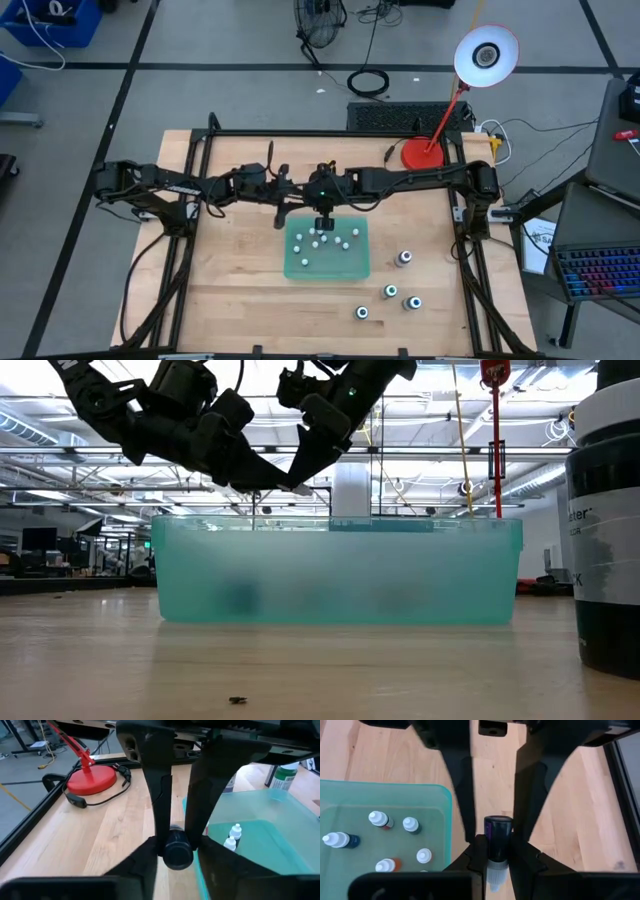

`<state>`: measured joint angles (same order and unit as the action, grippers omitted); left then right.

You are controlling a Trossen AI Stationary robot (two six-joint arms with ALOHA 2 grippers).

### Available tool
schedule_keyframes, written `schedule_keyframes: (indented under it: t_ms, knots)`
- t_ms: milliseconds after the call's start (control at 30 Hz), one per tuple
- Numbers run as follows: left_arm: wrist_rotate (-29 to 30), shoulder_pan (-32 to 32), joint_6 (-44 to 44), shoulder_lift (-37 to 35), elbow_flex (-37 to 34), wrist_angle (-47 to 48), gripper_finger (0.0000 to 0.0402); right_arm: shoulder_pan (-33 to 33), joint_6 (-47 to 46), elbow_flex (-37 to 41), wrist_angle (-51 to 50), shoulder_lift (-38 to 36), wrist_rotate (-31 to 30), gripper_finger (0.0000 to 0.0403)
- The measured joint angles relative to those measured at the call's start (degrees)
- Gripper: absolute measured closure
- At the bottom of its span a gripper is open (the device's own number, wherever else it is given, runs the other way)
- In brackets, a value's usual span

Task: Pick & Place food coloring
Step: Put the small purple food coloring bottle into the blue bin

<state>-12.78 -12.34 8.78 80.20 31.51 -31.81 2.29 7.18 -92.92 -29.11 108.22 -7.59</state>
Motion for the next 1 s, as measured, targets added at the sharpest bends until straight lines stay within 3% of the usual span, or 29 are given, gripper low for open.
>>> schedule_keyframes:
  t_ms: [167,567,1000]
  knots:
    - [0.2,0.0,1.61,0.03,-0.02,0.21,0.0334,-0.12,0.02,0.02,-0.69,0.0,0.03,0.0372]
    - [-0.7,-0.04,2.58,0.09,-0.13,-0.83,0.0338,-0.77,-0.69,0.04,-0.91,-0.09,-0.2,0.0366]
    - [3.32,-0.16,3.19,0.04,0.11,-2.08,0.0351,-0.99,-8.66,-0.07,-10.83,-6.82,-4.16,0.0282]
